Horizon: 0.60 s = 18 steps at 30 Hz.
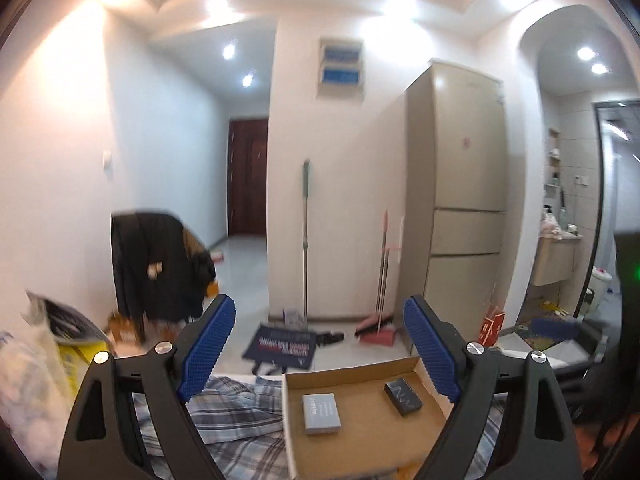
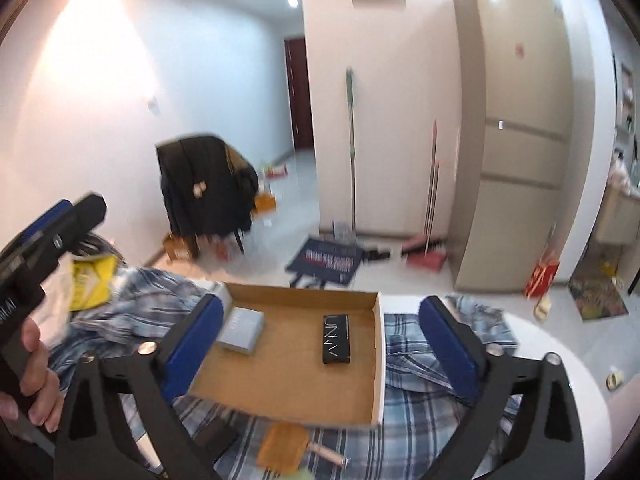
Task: Organize rigid objects
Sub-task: 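Withdraw both tools and grasp the bunny-print tin with the left tool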
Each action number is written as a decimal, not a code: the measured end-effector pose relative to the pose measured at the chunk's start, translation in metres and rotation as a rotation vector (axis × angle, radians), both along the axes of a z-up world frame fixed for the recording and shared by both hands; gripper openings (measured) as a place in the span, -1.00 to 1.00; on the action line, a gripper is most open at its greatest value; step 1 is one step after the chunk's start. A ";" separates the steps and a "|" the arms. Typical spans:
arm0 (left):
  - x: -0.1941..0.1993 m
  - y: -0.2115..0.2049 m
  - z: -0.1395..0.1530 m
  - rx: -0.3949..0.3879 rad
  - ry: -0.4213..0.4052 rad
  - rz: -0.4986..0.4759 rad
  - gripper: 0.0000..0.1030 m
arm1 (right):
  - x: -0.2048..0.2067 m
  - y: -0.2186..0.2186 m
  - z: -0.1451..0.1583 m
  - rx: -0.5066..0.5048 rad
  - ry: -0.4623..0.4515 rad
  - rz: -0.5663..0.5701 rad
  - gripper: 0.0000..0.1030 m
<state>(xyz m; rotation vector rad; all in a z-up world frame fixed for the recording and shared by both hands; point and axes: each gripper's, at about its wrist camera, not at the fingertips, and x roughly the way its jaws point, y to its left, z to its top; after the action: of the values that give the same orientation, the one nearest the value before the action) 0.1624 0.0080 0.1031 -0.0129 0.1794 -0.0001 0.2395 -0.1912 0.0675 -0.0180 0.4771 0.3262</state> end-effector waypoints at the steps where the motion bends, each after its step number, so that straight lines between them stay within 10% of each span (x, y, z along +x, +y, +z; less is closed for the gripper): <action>1: -0.014 0.000 0.003 0.010 -0.015 -0.002 0.71 | -0.014 -0.003 0.005 0.007 -0.019 0.003 0.98; 7: -0.110 0.014 0.009 -0.078 -0.083 -0.035 1.00 | -0.091 -0.010 0.021 0.032 -0.119 0.023 0.99; 11: -0.143 0.010 0.003 0.012 -0.122 -0.028 1.00 | -0.116 -0.014 0.013 0.056 -0.105 0.044 0.99; 18: -0.126 0.031 -0.047 0.029 0.091 -0.031 1.00 | -0.126 -0.019 -0.032 0.081 0.058 0.053 0.99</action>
<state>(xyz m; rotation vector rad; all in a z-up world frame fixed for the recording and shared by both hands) 0.0364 0.0393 0.0559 0.0191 0.2710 -0.0278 0.1138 -0.2103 0.0355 0.0578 0.5213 0.3988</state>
